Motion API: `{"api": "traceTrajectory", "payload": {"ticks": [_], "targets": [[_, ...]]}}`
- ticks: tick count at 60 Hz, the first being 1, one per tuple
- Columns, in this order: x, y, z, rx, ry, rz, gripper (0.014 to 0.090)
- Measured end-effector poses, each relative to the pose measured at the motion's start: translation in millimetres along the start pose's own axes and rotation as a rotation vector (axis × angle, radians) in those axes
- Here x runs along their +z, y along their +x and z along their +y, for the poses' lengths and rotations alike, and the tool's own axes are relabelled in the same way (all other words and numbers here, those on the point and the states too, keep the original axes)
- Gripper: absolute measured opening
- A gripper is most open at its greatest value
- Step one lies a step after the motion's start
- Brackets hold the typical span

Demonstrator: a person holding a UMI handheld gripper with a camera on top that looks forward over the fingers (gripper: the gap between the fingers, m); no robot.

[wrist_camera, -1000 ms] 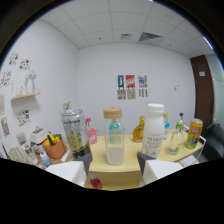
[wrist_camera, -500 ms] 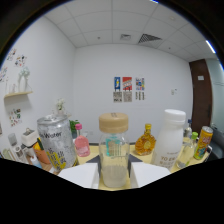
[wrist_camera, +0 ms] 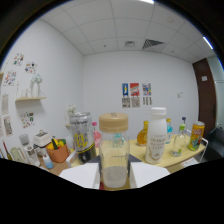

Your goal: Make me a cup of Mount Fuji.

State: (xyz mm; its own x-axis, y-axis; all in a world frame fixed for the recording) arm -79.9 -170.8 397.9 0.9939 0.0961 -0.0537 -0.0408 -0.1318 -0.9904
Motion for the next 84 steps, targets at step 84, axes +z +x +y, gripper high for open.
{"api": "traceTrajectory", "payload": {"ticks": [84], "targets": [[-12,20,257,1.909,-0.123,-0.143,0.0395]]}}
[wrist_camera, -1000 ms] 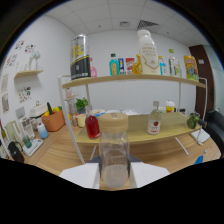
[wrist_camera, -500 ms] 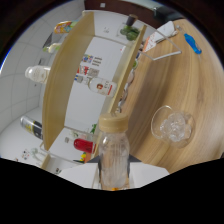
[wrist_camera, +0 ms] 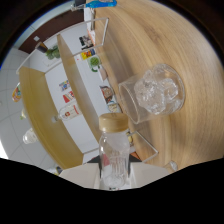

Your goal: Make me a cup of Mount Fuji.

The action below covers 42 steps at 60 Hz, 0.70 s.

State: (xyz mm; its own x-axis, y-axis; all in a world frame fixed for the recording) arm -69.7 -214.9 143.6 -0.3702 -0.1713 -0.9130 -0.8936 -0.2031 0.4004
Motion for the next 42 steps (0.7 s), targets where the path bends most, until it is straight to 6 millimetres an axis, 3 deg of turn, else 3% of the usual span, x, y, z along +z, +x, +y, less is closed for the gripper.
{"api": "traceTrajectory", "payload": {"ticks": [7,12,17,27,33,42], "targets": [[-2,-2,3,-0.043,-0.013,0.013,0.0397],[-4,-7,10,-0.196,-0.026,0.037,0.0396],[-6,-18,15,-0.426,-0.018,0.049,0.0398],[-4,-39,23,-1.055,0.027,0.092,0.0399],[3,-29,23,-1.404,0.032,0.151,0.0398],[16,14,11,-1.736,-0.014,0.271,0.0398]]}}
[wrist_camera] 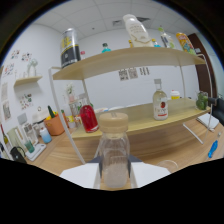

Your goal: Make me a cup of Mount Fuji.

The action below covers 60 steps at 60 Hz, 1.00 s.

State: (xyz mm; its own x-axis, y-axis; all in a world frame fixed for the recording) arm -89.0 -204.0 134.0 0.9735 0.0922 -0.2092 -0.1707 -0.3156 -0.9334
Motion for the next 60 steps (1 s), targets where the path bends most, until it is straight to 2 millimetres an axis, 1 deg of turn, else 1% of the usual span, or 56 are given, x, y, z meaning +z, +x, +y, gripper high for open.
{"api": "traceTrajectory", "payload": {"ticks": [3,8,13,16,24,30,44,47,50,54,57,58,60], "targets": [[6,3,14,-0.063,-0.022,0.025,0.0396],[13,6,37,-0.121,-0.067,0.044,0.0397],[19,6,56,-0.159,-0.101,0.047,0.0398],[20,7,63,-0.178,-0.114,0.055,0.0399],[20,2,76,-0.195,-0.129,0.043,0.0409],[15,1,86,-0.197,-0.154,0.041,0.0421],[0,2,93,-0.188,-0.143,0.037,0.0437],[-1,4,97,-0.196,-0.159,0.039,0.0476],[-4,5,98,-0.198,-0.169,0.037,0.0537],[-9,4,97,-0.197,-0.184,0.030,0.0721],[-16,3,92,-0.190,-0.193,0.025,0.0848],[-19,3,89,-0.186,-0.193,0.029,0.0862],[-26,1,83,-0.179,-0.192,0.027,0.0852]]}}
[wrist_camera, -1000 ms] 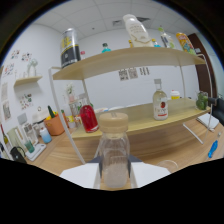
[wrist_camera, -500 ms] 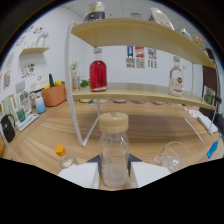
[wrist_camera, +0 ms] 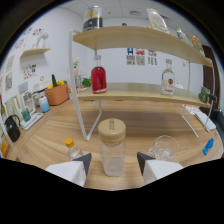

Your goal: Make me a cup of Mount Fuji.

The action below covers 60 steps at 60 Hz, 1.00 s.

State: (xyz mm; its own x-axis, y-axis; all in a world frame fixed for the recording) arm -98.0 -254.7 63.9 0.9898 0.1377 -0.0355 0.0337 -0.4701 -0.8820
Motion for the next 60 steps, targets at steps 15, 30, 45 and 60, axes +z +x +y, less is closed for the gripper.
{"api": "traceTrajectory", "payload": {"ticks": [15,30,45,60], "targets": [[-67,26,-33,0.027,0.011,0.037,0.0860],[-114,88,-85,0.074,0.000,0.166,0.0852],[-130,103,-237,0.029,0.201,0.178,0.0853],[-77,123,-345,0.035,0.349,0.181,0.0858]]}}
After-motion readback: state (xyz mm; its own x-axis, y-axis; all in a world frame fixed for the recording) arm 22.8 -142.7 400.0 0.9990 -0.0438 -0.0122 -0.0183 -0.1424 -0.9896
